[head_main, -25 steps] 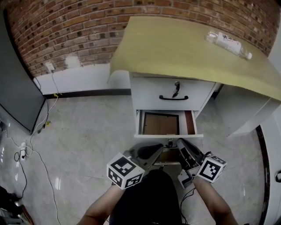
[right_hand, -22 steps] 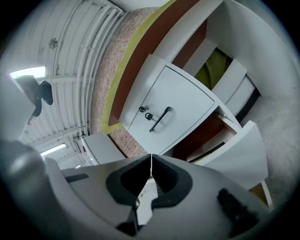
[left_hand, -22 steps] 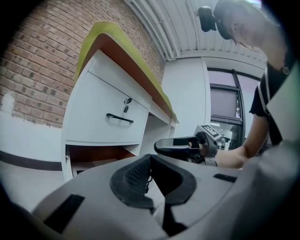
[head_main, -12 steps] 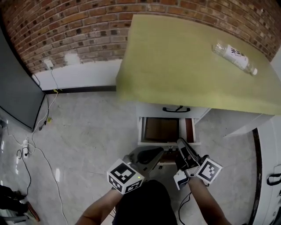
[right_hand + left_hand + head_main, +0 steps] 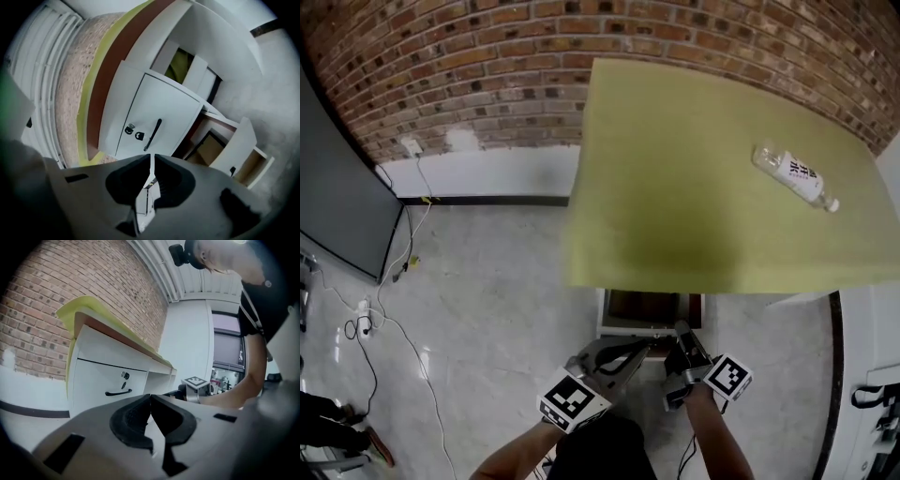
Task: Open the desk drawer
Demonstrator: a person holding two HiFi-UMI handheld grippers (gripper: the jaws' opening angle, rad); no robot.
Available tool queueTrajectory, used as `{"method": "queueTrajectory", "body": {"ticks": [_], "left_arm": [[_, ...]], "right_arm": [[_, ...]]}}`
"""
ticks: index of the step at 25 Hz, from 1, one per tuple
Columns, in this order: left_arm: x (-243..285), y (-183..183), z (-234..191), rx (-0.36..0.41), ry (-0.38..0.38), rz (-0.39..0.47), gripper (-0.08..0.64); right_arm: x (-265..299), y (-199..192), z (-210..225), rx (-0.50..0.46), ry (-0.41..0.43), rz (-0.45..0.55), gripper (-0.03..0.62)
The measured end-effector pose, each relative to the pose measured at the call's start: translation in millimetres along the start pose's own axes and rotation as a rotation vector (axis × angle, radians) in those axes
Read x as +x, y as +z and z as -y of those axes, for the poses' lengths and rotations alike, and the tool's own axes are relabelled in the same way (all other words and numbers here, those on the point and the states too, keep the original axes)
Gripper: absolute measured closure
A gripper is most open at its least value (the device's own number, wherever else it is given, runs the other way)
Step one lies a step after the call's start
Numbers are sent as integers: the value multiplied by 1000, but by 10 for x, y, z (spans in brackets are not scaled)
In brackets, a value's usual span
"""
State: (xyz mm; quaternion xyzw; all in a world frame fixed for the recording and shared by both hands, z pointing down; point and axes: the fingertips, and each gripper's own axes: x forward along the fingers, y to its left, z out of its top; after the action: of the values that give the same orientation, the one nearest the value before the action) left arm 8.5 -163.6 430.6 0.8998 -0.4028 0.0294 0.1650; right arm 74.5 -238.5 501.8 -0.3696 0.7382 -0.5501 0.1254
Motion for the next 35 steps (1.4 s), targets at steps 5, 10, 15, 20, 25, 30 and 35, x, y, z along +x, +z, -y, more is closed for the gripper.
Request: {"method": "queueTrajectory", "body": {"ticks": [5, 10, 15, 20, 25, 30, 35], "left_arm": [[-35, 186, 49, -58, 17, -39, 548], [-60, 165, 14, -115, 53, -49, 548], [-104, 152, -3, -121, 69, -9, 548], [-200, 77, -117, -113, 110, 22, 548], [-316, -94, -175, -122, 130, -5, 549], [-408, -58, -109, -118, 136, -33, 548], [-483, -21, -72, -124, 166, -56, 548]], "right_arm": [[-60, 123, -136, 62, 2, 23, 531], [187, 343, -106, 283, 92, 125, 512], [491, 487, 127, 424, 93, 223, 481], [733, 665, 150, 331, 184, 284, 449], [827, 620, 213, 367, 192, 358, 470], [792, 657, 162, 342, 174, 373, 562], [802, 615, 152, 375, 140, 342, 565]]}}
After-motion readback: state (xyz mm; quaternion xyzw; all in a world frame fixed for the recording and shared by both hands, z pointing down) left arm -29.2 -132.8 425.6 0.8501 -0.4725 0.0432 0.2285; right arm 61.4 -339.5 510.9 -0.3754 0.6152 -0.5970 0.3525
